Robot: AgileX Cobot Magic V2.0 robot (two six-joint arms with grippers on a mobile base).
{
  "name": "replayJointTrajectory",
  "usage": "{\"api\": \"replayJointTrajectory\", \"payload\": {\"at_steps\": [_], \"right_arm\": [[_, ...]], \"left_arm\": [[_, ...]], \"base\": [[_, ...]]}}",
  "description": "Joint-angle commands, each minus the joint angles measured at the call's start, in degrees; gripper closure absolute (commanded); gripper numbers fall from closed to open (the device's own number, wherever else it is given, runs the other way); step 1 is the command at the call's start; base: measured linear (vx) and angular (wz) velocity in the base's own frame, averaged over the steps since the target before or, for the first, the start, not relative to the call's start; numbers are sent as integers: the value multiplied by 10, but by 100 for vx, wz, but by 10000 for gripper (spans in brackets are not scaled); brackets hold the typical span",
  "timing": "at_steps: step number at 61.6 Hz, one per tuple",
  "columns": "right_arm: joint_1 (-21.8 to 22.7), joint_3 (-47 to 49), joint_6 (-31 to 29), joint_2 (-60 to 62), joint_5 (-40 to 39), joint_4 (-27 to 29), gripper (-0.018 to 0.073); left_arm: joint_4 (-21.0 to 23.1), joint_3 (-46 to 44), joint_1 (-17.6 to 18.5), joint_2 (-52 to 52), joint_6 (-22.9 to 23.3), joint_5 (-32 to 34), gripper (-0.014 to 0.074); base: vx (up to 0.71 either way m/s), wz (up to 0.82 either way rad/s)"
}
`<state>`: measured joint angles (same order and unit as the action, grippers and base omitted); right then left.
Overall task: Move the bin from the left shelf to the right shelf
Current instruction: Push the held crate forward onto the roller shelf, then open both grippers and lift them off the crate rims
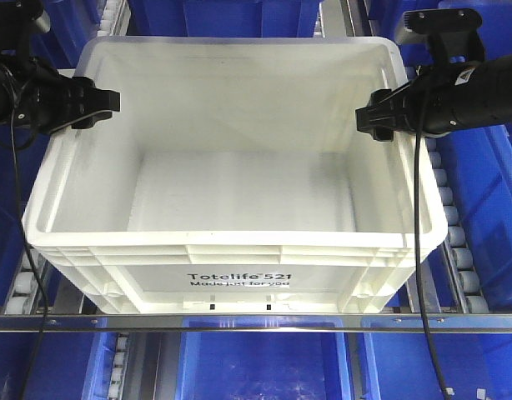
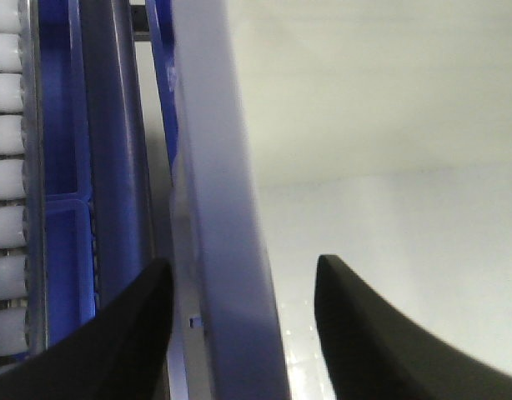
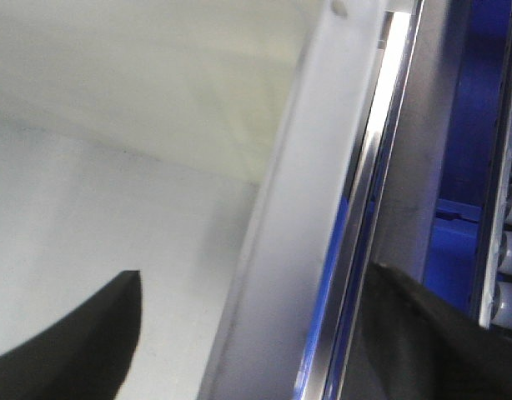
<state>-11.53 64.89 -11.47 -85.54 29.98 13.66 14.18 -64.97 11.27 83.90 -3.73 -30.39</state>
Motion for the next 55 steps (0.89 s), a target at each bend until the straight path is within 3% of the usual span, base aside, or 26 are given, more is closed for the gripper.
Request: {"api": "replayJointTrajectory", "payload": {"at_steps": [1, 55], "right_arm": [[4, 21, -5, 32, -35, -5, -36], [3, 11, -4, 148, -6, 2, -34]], "left_arm": [[8, -19, 3, -23, 0, 33, 204], [9, -6, 3, -107, -1, -8, 226]], "base": [[0, 0], [0, 0]]}}
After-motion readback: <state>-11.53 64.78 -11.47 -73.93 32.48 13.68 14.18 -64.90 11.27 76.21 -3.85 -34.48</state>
